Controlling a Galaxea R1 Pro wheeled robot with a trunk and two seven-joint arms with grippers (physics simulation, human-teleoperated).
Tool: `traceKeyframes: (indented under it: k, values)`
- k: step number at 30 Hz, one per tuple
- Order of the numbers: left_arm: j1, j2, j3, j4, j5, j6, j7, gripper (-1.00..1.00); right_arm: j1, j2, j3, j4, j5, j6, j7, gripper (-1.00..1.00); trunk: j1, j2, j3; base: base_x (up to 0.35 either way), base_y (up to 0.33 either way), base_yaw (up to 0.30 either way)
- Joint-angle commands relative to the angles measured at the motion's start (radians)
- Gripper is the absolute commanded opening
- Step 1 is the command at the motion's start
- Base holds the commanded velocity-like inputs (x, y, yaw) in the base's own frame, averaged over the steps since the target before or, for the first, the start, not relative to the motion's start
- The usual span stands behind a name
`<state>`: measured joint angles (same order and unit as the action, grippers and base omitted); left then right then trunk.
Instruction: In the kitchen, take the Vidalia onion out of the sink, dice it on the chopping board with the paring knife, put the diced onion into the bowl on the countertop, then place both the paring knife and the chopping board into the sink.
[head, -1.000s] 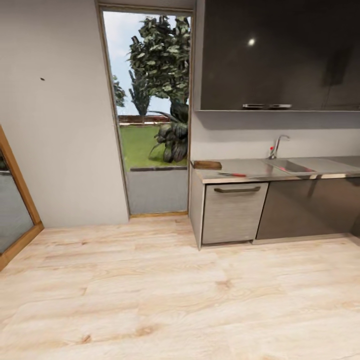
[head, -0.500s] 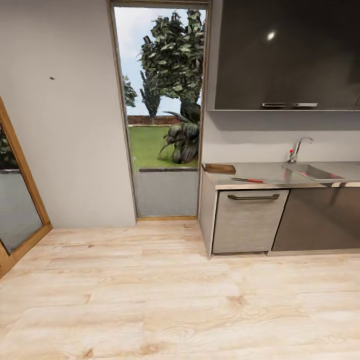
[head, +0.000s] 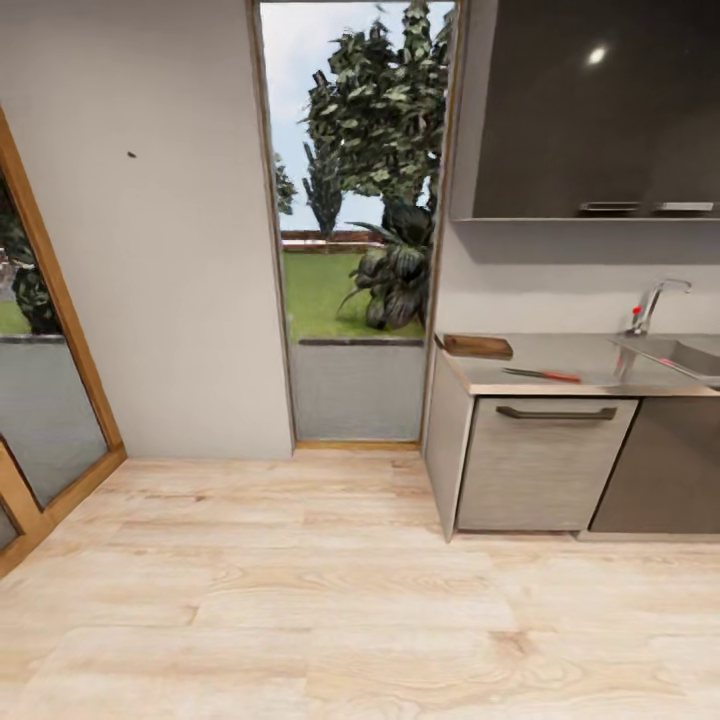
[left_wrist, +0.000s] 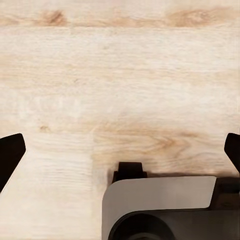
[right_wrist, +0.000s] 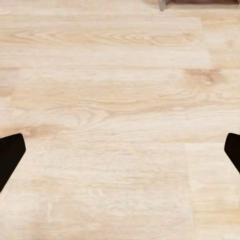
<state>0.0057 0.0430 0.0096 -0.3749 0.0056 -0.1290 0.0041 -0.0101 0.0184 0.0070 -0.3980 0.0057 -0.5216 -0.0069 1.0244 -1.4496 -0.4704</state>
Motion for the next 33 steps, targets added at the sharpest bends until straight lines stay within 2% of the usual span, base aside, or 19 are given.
traceKeyframes:
  k: [1,20,33]
  values:
    - [0.0,0.0,0.001,-0.001,0.001,-0.001,0.0,1.0,-0.001,0.0,0.001,0.001,0.0,-0.003,-0.001,1.0,0.001,0.0,-0.001,0.289,0.118,0.071]
    - [0.0,0.0,0.001,-0.001,0.001,-0.001,0.0,1.0,-0.001,-0.001,0.001,0.001,0.002,-0.007,0.0,1.0,0.001,0.0,-0.001,0.29,0.127,0.011]
    - [0.0,0.0,0.001,-0.001,0.001,-0.002,0.0,1.0,-0.001,-0.003,0.001,0.001,0.002,-0.009,0.001,1.0,0.001,0.0,-0.001,0.31,0.016,0.0]
